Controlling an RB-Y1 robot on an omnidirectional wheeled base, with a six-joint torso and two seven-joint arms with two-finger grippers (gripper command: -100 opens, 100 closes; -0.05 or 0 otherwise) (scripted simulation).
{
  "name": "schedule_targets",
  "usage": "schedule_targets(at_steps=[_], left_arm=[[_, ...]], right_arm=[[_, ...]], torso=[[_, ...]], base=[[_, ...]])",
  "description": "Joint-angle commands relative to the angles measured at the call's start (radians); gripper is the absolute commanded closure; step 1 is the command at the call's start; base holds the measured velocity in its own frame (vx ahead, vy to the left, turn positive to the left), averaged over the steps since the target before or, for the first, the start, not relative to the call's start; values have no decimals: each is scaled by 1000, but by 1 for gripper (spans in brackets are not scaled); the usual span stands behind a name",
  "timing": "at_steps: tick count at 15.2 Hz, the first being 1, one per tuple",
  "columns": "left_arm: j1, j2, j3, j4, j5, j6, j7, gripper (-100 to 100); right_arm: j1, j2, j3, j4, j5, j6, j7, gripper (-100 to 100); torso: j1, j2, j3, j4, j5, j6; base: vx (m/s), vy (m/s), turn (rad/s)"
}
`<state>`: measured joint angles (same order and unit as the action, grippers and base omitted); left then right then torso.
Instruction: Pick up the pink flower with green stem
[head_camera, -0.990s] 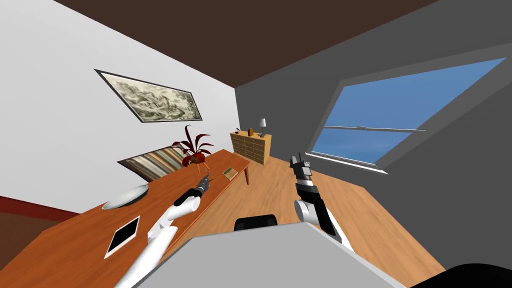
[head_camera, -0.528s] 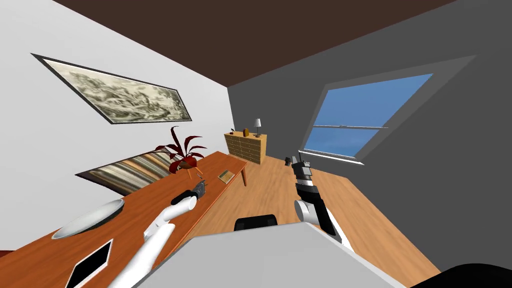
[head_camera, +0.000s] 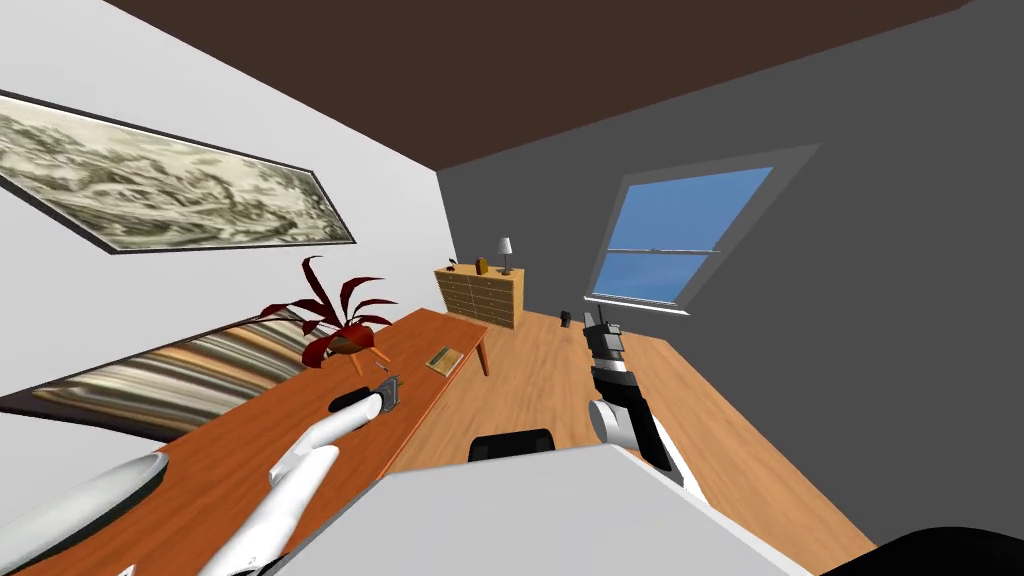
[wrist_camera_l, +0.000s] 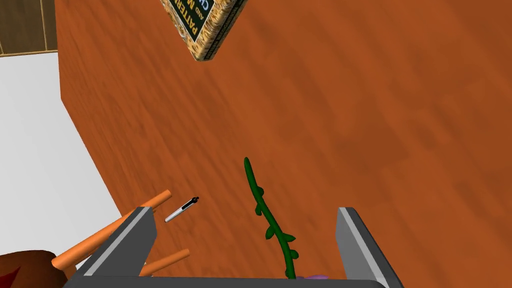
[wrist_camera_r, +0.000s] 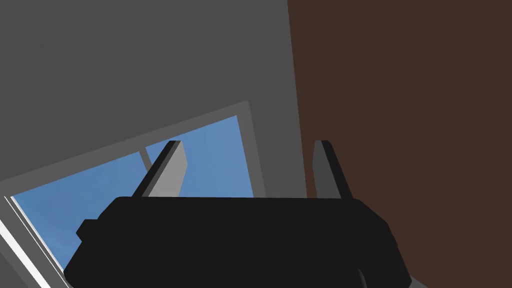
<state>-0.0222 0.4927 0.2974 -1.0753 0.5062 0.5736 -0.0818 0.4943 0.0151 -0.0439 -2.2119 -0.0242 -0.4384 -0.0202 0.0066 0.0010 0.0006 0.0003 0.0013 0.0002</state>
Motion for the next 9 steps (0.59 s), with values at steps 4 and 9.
schedule_targets(at_steps=[4, 9], left_arm=[[-22, 25, 31, 88, 29, 82, 3, -100], [-60, 64, 79, 213, 71, 181, 7, -100]], right_arm=[[0, 0, 0, 0, 0, 0, 0, 0], [0, 0, 0, 0, 0, 0, 0, 0]], torso=[[2, 1, 0, 0, 0, 0], [3, 0, 0, 0, 1, 0]], base=[[0, 85, -158], [11, 102, -182]])
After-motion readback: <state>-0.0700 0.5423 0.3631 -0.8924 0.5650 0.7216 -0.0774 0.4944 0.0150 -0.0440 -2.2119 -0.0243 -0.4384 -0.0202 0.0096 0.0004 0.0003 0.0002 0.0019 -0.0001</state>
